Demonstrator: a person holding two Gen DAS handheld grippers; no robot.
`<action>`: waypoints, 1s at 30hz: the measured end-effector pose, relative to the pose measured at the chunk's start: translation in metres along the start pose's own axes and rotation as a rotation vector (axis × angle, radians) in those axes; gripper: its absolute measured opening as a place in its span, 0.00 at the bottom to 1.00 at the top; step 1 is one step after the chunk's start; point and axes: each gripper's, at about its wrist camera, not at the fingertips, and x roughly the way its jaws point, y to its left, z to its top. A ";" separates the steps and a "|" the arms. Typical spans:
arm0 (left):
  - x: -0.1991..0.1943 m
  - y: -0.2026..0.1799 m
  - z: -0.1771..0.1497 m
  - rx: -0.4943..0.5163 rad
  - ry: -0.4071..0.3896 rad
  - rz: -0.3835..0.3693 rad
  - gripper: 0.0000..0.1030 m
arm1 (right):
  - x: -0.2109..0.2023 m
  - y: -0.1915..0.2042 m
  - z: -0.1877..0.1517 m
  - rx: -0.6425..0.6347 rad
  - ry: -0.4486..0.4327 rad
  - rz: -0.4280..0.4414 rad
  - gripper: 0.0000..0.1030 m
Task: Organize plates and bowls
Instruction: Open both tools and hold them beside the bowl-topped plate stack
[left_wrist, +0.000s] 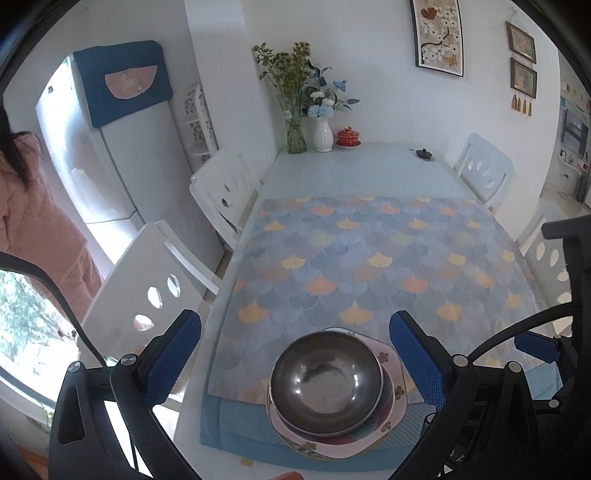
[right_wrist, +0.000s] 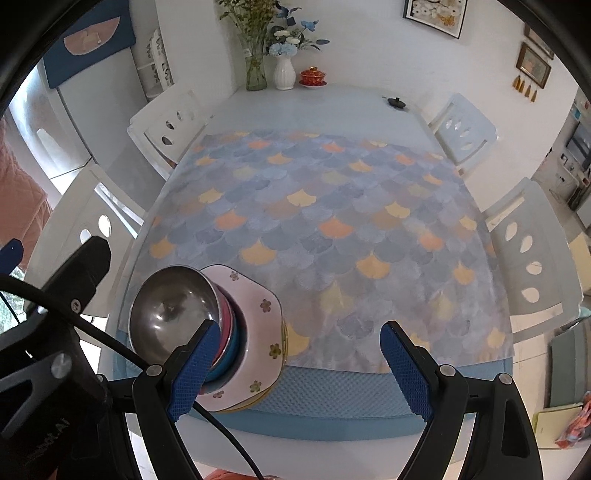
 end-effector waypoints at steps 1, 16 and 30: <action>0.001 -0.001 0.000 0.001 0.002 -0.001 0.99 | 0.001 0.000 0.000 0.002 0.002 0.000 0.84; 0.008 -0.009 0.000 0.020 0.024 -0.012 0.99 | 0.003 -0.004 0.000 -0.008 -0.011 -0.026 0.84; 0.012 -0.010 0.001 0.006 0.031 -0.043 0.99 | 0.001 -0.010 0.002 -0.006 -0.028 -0.038 0.84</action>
